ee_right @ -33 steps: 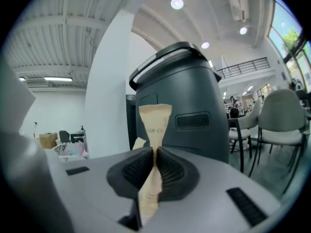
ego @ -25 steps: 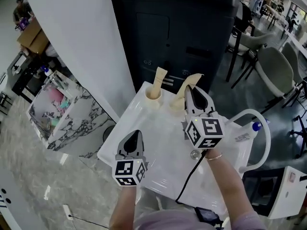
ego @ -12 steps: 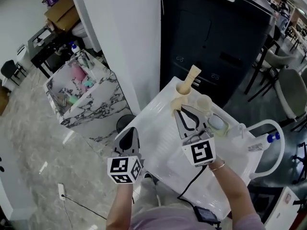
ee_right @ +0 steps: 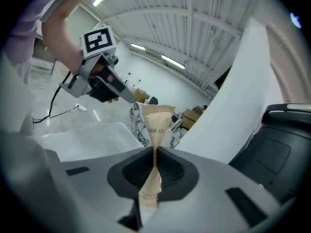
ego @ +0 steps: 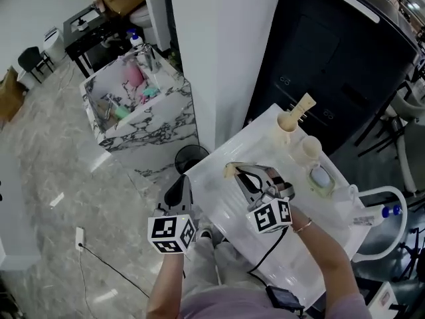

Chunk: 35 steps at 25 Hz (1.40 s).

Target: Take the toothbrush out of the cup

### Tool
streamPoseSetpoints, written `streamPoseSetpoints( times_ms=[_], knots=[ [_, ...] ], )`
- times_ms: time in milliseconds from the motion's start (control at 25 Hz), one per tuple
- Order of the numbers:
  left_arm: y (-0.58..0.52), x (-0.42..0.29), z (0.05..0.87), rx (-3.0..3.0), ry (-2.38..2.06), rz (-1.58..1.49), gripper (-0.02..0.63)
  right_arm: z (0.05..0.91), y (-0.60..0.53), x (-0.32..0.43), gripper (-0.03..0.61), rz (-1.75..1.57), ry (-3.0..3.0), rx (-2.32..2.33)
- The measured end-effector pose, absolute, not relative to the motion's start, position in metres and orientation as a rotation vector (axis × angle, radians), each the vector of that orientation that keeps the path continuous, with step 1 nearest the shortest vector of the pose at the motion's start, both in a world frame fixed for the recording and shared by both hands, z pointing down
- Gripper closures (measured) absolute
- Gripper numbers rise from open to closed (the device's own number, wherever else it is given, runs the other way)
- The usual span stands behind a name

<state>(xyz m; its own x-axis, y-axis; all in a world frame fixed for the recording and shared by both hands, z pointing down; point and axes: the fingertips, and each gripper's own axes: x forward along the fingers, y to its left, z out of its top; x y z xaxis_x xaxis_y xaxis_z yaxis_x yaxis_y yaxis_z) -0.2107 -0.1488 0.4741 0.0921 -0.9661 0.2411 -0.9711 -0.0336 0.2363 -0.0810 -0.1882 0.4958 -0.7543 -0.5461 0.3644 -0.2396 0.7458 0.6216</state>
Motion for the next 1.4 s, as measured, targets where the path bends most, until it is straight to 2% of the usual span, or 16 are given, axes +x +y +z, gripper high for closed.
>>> streamPoseSetpoints(
  times_ms=[560, 920, 1040, 1200, 1400],
  knots=[
    [-0.136, -0.251, 0.494, 1.908, -1.976, -0.007, 0.614, 0.579, -0.167, -0.124, 0.555, -0.698, -2.282, 0.191],
    [-0.138, -0.261, 0.498, 1.893, -1.966, 0.002, 0.614, 0.591, -0.165, -0.125, 0.545, -0.672, -2.275, 0.166],
    [-0.143, -0.256, 0.498, 1.9, -1.939, 0.018, 0.614, 0.588, -0.164, -0.123, 0.515, -0.64, -2.295, 0.158],
    [-0.158, -0.246, 0.494, 1.934, -1.907, 0.029, 0.614, 0.579, -0.164, -0.118, 0.445, -0.585, -2.326, 0.157],
    [-0.178, -0.232, 0.482, 2.003, -1.869, 0.028, 0.614, 0.544, -0.186, -0.101, 0.439, -0.364, -2.455, 0.363]
  ],
)
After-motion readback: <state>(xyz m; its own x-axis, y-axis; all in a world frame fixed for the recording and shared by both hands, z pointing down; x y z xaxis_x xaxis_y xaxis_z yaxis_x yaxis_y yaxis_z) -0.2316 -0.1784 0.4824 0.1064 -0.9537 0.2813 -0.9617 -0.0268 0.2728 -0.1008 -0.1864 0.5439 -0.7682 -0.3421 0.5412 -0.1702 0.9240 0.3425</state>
